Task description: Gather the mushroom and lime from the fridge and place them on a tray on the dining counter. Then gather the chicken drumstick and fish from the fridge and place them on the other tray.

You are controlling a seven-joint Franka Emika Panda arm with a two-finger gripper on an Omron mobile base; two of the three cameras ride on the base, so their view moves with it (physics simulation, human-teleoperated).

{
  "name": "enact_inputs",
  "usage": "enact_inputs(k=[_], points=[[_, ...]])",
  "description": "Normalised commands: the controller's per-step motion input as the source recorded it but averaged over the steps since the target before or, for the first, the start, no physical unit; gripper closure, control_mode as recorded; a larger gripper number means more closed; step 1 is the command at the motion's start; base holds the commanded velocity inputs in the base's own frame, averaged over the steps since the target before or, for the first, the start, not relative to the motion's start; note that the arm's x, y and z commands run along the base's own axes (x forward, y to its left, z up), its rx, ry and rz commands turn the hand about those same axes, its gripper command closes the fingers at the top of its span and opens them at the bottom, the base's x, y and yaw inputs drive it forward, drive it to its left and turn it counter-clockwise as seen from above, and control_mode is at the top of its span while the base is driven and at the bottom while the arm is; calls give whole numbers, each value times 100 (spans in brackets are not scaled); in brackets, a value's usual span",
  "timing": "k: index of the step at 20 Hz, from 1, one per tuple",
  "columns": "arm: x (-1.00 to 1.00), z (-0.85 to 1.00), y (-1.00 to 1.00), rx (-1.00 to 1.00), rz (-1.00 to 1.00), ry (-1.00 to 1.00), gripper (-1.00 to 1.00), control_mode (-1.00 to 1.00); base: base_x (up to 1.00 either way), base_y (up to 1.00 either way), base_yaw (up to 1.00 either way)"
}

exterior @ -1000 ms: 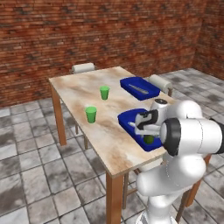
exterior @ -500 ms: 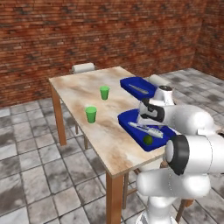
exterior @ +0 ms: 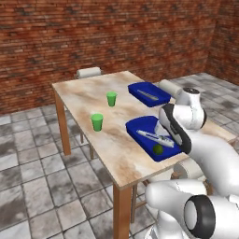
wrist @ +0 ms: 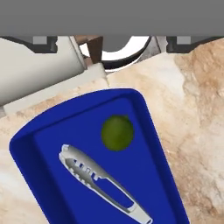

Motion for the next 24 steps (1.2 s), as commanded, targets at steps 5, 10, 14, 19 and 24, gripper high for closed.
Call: enact_inputs(k=[5,10,14,19,24], points=[[-59,39,0,-1,0,0,-100,-100,0,0,0],[-49,34,4,-4,0,-1,-100,-100,0,0,0],[-48,24,7,-3,0,-4,-100,-100,0,0,0],[-5,3,3,0,0,0,-100,-100,0,0,0],[0,0,0,0,0,0,-100,-100,0,0,0]])
